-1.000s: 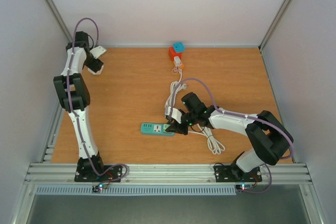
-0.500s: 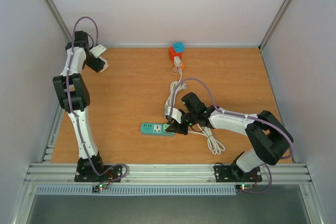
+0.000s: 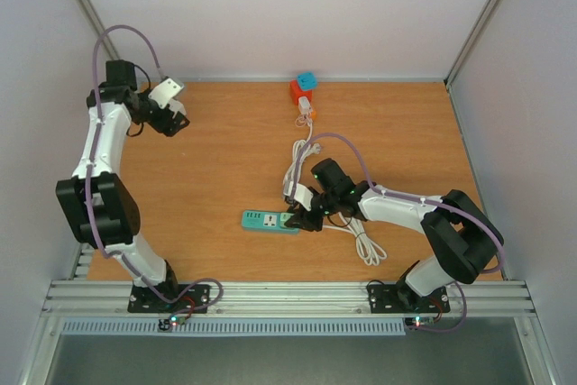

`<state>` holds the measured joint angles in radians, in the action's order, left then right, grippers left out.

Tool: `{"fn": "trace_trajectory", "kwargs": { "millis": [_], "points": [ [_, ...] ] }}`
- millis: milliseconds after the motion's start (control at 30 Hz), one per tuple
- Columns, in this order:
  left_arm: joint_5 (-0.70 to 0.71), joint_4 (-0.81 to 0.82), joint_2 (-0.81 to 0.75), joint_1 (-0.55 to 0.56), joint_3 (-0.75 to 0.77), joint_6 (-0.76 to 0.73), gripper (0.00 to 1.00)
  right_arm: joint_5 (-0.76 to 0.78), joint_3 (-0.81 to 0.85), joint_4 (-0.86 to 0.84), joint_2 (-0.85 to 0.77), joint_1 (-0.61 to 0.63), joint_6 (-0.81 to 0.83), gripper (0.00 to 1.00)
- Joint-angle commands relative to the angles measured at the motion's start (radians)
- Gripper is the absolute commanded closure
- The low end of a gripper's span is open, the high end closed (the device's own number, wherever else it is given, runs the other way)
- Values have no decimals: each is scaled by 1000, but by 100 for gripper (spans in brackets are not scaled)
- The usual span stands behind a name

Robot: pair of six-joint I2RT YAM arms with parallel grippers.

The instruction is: Pull the plug off the socket

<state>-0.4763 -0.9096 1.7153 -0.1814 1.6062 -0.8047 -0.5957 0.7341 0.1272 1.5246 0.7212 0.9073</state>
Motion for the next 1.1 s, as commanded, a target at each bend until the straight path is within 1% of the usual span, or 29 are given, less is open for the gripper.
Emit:
{"fn": "trace_trajectory", "kwargs": {
  "millis": [0,100,133,167,267,333,400,500,667,767,933,1067],
  "points": [
    [-117,-9,-83,33,-69,-33,15,-6,47,15,-40,6,-31,47],
    [-160,-29,-146,71,-103,-65,12,-13,51,9,-67,7,-37,37],
    [-169,-29,-168,85,-114,-71,11,-13,51,8,-76,6,-38,35],
    [-178,-30,-186,102,-127,-78,8,-11,51,8,-86,6,-38,34],
    [-211,-30,-238,154,-170,-99,7,-2,39,11,-124,5,-26,33],
    [-242,-25,-277,176,-215,-115,6,7,19,9,-154,-4,-11,33],
    [-269,-11,-307,239,-263,-129,7,10,1,14,-182,-23,2,32],
    [-261,15,-334,310,-331,-147,7,1,-21,39,-224,-59,18,32],
    [-249,31,-339,438,-425,-181,10,2,-63,69,-286,-107,29,33],
    [-251,71,-339,519,-484,-182,11,17,-91,86,-323,-126,25,32],
    [-233,217,-328,650,-593,-138,15,61,-142,91,-397,-128,1,32],
    [-207,323,-274,744,-643,-92,19,81,-178,70,-421,-128,-16,32]
  ]
}}
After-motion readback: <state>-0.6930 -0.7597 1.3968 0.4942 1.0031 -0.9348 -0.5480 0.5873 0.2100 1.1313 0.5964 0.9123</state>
